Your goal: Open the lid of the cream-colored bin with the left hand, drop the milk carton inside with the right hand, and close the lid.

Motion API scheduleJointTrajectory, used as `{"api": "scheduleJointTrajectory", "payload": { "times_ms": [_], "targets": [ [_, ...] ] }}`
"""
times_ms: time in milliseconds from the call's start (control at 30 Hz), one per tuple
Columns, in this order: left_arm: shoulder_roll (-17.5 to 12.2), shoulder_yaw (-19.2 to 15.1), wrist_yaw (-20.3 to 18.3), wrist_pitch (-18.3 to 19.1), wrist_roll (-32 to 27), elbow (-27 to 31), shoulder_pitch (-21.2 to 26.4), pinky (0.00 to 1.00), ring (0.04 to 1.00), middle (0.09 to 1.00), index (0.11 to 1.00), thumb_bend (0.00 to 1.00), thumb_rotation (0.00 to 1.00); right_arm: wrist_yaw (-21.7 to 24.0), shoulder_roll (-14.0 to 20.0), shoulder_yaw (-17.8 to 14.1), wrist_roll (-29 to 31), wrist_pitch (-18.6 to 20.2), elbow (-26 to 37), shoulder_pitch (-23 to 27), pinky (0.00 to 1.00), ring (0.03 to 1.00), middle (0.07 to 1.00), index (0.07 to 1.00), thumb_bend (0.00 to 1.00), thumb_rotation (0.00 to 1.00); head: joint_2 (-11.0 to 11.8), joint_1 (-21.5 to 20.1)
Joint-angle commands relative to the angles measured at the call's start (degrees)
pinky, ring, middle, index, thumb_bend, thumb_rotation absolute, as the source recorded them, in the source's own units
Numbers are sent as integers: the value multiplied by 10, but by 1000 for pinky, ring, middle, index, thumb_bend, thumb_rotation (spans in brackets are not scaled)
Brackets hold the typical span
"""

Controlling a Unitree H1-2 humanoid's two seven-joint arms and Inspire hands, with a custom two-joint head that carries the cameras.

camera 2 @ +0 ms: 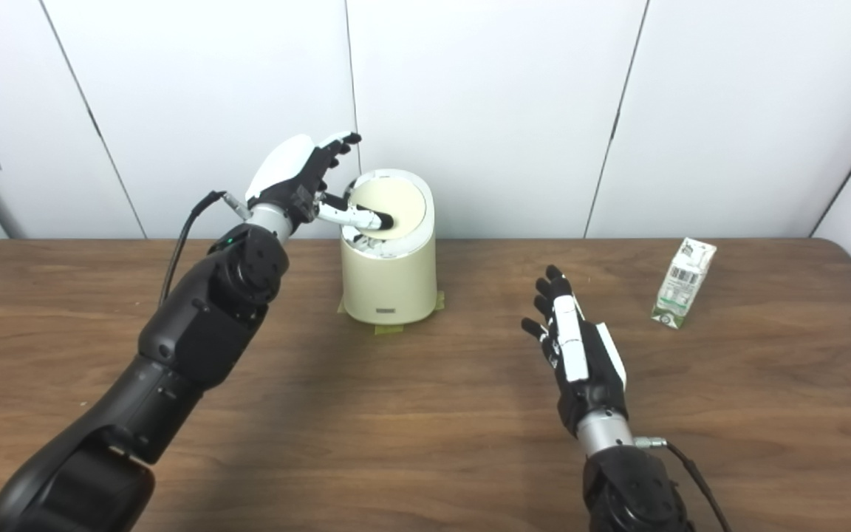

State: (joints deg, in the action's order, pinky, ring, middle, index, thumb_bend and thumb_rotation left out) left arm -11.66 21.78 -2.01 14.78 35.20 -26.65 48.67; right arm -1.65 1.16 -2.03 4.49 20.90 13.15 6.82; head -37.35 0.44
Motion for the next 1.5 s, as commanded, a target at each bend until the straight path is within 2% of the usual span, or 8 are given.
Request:
{"api": "scheduleJointTrajectory", "payload": {
  "times_ms": [0, 367, 533, 733, 900, 1067, 1167, 1467],
  "targets": [
    [-11, 15, 6, -12, 30, 1, 28, 762, 876, 920, 923, 919, 42, 4, -2, 2, -1, -23, 18, 22, 870, 964, 964, 983, 642, 1000, -1, -1],
    [-48, 94, -35, 4, 145, 22, 43, 789, 872, 920, 929, 1000, 0, -1, -17, 4, -4, -24, 27, 21, 843, 952, 957, 977, 649, 1000, -3, -4],
    [-13, -9, -51, 31, 38, 55, 32, 762, 862, 905, 909, 938, 63, 0, -16, 2, -4, -25, 25, 20, 845, 954, 956, 976, 653, 1000, -4, -4],
    [20, -130, -94, 78, -108, 147, 12, 658, 804, 872, 913, 644, 284, -2, -14, -2, -5, -18, 24, 20, 848, 950, 953, 969, 645, 1000, -4, -4],
    [12, -155, -113, 94, -159, 219, -22, 798, 864, 879, 902, 479, 424, 3, -9, -6, -2, -23, 18, 22, 853, 952, 955, 970, 643, 1000, -4, -6],
    [15, -188, -119, 106, -215, 290, -81, 758, 830, 856, 881, 376, 622, 3, -1, -5, -7, -20, 21, 26, 826, 930, 942, 946, 600, 994, -4, -11],
    [2, -187, -125, 106, -226, 327, -119, 744, 815, 856, 881, 336, 558, 7, 7, -1, -8, -10, 29, 29, 799, 919, 942, 928, 599, 892, -3, -15],
    [0, -207, -116, 119, -261, 415, -229, 825, 862, 896, 918, 391, 740, 1, 14, -8, -16, -27, 38, 25, 765, 876, 921, 911, 509, 533, -2, -32]
  ]
}}
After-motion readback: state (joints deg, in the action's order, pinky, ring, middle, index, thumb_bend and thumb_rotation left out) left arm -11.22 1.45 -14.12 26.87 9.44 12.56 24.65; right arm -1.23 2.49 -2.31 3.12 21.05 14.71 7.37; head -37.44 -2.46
